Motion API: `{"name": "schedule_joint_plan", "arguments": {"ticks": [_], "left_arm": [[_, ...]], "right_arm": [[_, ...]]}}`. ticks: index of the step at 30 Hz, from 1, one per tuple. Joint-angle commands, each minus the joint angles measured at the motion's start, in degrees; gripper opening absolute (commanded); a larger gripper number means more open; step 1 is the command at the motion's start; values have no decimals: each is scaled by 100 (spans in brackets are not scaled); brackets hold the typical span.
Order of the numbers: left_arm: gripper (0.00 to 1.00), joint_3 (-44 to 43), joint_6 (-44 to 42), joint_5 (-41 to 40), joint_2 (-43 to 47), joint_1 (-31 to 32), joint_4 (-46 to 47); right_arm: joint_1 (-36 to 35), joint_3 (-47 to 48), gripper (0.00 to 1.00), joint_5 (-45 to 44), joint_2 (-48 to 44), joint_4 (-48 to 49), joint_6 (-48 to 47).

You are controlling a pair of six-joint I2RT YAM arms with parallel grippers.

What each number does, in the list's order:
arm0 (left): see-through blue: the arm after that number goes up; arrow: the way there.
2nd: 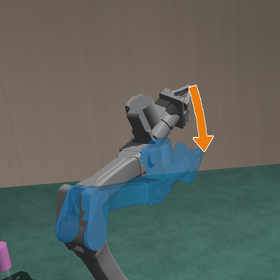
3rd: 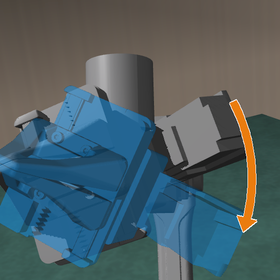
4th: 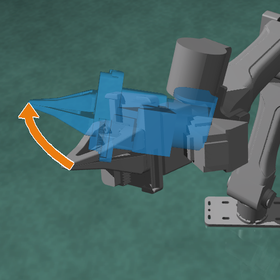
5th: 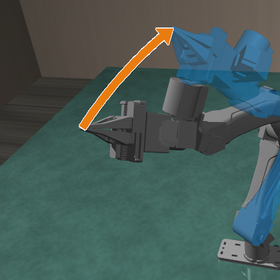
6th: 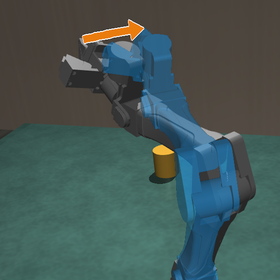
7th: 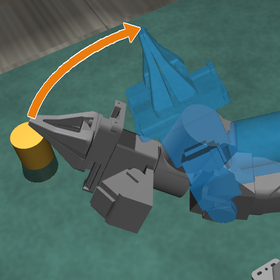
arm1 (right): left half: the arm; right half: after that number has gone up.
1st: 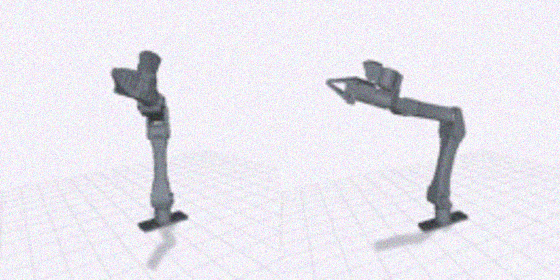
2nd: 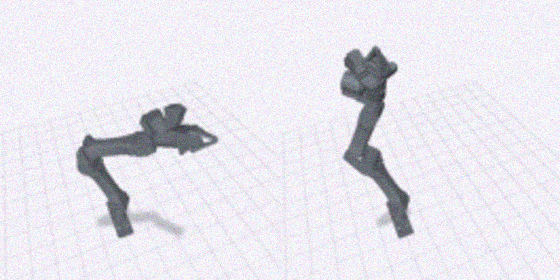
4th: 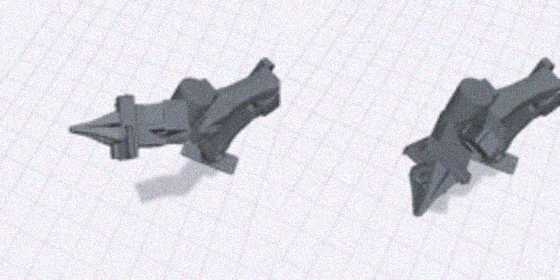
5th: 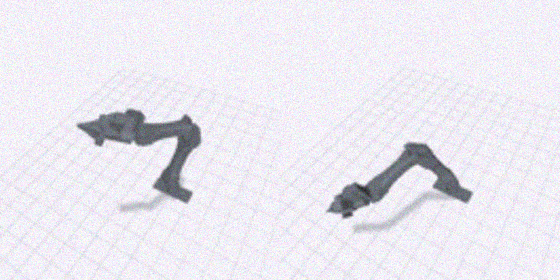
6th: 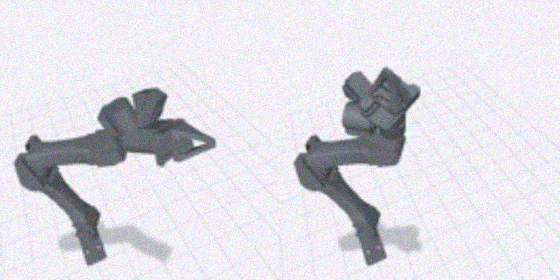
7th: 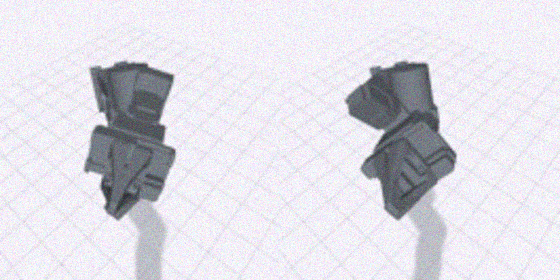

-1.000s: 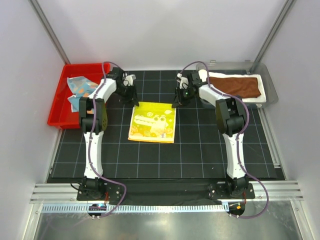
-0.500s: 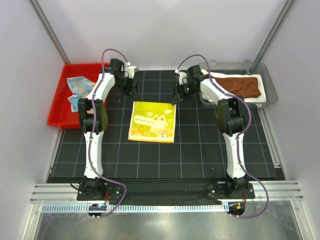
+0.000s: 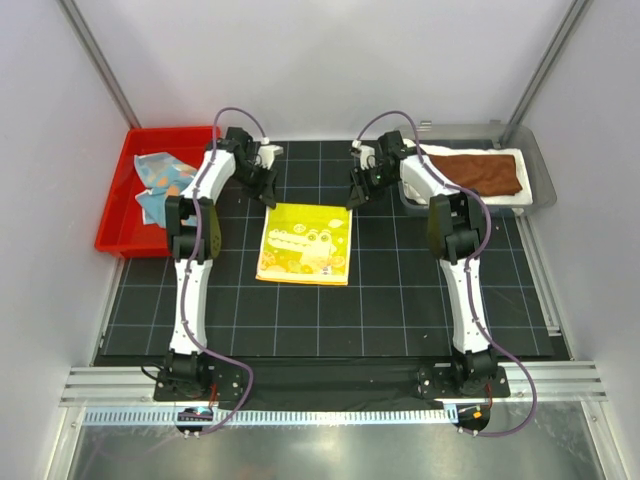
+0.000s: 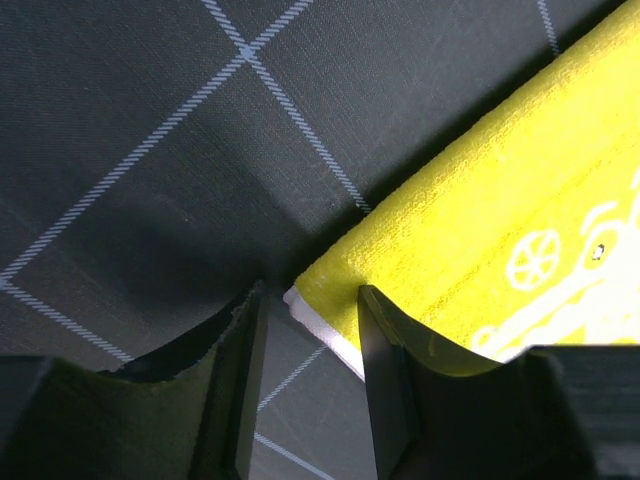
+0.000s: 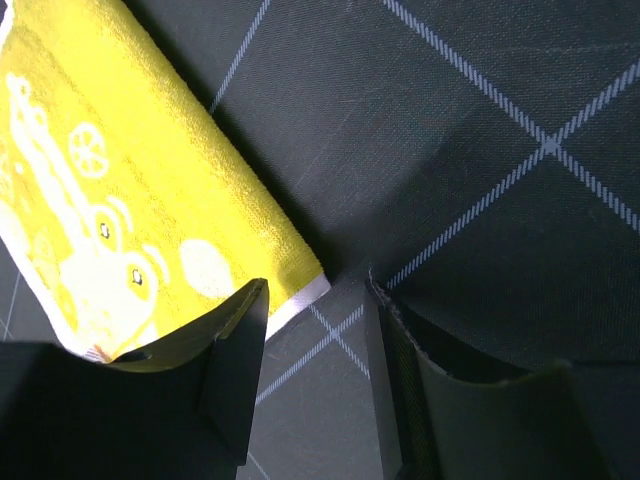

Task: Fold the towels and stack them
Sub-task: Fold the towel

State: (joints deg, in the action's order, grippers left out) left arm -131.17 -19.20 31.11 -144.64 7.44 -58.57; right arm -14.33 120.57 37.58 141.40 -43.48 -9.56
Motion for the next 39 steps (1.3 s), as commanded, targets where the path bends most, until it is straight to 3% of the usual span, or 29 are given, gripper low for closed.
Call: {"name": "schedule_joint_plan", "arguments": {"ticks": [1, 8, 16, 19, 21, 23, 26, 32, 39], "left_arm": [[44, -347, -286, 97, -38, 3, -164], [40, -356, -356, 0, -126, 3, -103], [43, -383, -470, -44, -161, 3, -94], [33, -391, -523, -35, -196, 3, -129], [17, -418, -541, -18, -214, 3, -146], [0, -461, -541, -35, -231, 3, -190], [0, -663, -436, -114, -214, 3, -296], [0, -383, 57, -589, 548, 3, 327], [0, 478, 110, -738, 1446, 12, 829]], "right_arm": [[-26, 247, 50, 170, 1, -134, -177], [-26, 265, 45, 408, 89, -73, -195], [-26, 335, 39, 452, 168, -55, -213], [-26, 397, 37, 495, 212, -55, -213], [-26, 406, 32, 504, 230, -11, -204], [-26, 432, 20, 426, 230, -11, -221], [-17, 458, 1, 162, 160, -29, -256], [-9, 239, 1, -181, -534, 260, -336], [-44, -1288, 1, -216, -1676, 1236, -459]]}}
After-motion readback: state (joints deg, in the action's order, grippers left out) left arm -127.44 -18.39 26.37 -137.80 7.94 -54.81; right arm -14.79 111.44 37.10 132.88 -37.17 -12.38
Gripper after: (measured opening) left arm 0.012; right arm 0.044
